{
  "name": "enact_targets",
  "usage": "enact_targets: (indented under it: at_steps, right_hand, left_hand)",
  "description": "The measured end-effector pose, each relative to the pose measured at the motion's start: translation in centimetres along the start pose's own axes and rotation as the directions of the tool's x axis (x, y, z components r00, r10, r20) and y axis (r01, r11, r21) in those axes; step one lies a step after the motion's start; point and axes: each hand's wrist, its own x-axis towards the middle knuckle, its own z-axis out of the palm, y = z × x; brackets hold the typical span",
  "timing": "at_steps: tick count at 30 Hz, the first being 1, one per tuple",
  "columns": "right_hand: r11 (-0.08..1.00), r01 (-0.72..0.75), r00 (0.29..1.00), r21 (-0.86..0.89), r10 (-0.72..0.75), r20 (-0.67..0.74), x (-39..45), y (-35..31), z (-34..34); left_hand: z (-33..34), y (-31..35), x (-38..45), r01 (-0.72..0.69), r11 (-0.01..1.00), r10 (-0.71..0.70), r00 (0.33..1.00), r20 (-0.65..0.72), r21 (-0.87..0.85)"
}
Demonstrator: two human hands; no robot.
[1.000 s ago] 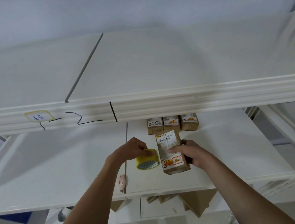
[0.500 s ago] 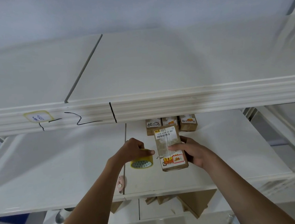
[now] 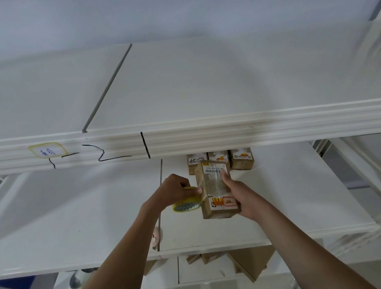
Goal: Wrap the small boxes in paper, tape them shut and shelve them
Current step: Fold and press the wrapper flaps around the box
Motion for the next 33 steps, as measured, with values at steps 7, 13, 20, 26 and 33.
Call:
enact_targets:
  at_steps: [7,13,20,26,33]
  right_hand:
    - [0.942,0.042,0.986,-0.334,-0.092,-0.137,0.2,0.3,0.9]
    - [0.928,-0.013,0.991,-0.373,-0.036,-0.126,1.3,0.5,-0.2]
    - [0.956,-0.033,0.992,-0.291,-0.003,-0.124,1.4,0.7,-1.3]
    - [0.963,0.006,0.996,-0.269,-0.031,-0.088,1.2,0.2,-2.3]
    - [0.97,0.044,0.997,-0.238,-0.056,-0.044,1.4,-0.1,-2.0]
  left_hand:
    - [1.1,0.4,0.2,0.011,0.997,-0.004,0.995,-0.101,0.074]
    - [1.1,0.9,0.1,-0.027,0.988,0.03,0.999,-0.012,0.154]
    - [-0.1,0.4,-1.1,-0.027,0.998,0.037,0.986,0.162,-0.065]
    - [-0.5,-0.2,-1.3,0.011,0.978,0.027,0.983,0.18,-0.208]
    - [-0.5,-2.0,0.1,0.052,0.988,-0.055,0.998,0.017,0.147]
